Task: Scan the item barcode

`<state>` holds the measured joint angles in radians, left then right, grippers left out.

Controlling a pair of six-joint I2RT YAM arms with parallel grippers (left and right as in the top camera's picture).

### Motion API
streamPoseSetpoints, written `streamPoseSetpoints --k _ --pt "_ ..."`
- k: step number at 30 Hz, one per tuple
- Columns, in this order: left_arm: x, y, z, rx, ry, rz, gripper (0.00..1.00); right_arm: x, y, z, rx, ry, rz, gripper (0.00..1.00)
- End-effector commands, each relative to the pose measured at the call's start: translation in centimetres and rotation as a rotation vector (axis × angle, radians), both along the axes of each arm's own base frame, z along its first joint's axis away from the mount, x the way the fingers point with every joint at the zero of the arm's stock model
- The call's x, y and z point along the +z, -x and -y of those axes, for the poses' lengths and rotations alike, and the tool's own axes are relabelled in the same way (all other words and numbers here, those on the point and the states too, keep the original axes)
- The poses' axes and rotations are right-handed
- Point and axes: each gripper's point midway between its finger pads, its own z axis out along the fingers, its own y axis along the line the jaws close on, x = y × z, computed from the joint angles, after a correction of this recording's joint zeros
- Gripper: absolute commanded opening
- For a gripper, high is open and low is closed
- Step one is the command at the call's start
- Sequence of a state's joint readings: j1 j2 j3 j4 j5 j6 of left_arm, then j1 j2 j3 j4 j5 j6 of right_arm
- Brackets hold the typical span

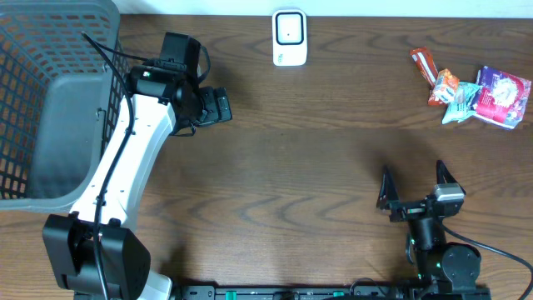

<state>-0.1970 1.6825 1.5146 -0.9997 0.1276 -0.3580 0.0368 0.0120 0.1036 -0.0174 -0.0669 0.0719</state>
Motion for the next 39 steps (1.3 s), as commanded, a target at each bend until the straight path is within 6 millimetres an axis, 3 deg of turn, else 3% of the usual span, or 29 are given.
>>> streamPoseSetpoints --k 1,5,11,16,34,39 --pt "-0.4 0.2 -0.3 -0.011 -0.017 -0.013 0.98 -0.7 -0.4 1.0 -0.053 -0.063 0.016 0.99" --pt "-0.4 0.2 -0.3 -0.011 -0.017 -0.013 0.98 -1.5 -0.6 0.8 -0.042 -0.038 0.035 0.99" --pt "-0.4 0.2 -0.3 -0.011 -0.017 -0.013 0.98 -1.8 -0.4 -1.1 0.047 0.198 0.050 0.99" --pt "-0.4 0.2 -0.3 -0.011 -0.017 -0.013 0.98 -6.0 -0.6 0.0 0.002 0.164 -0.131 0.99" --pt "-0.4 0.2 -0.3 -0.011 -0.017 -0.013 0.98 -6.1 -0.7 0.9 -0.050 0.143 -0.142 0.99" --pt "-0.4 0.2 -0.3 -0.011 -0.017 -0.013 0.98 -6.2 -0.7 1.3 -0.068 0.068 -0.150 0.99"
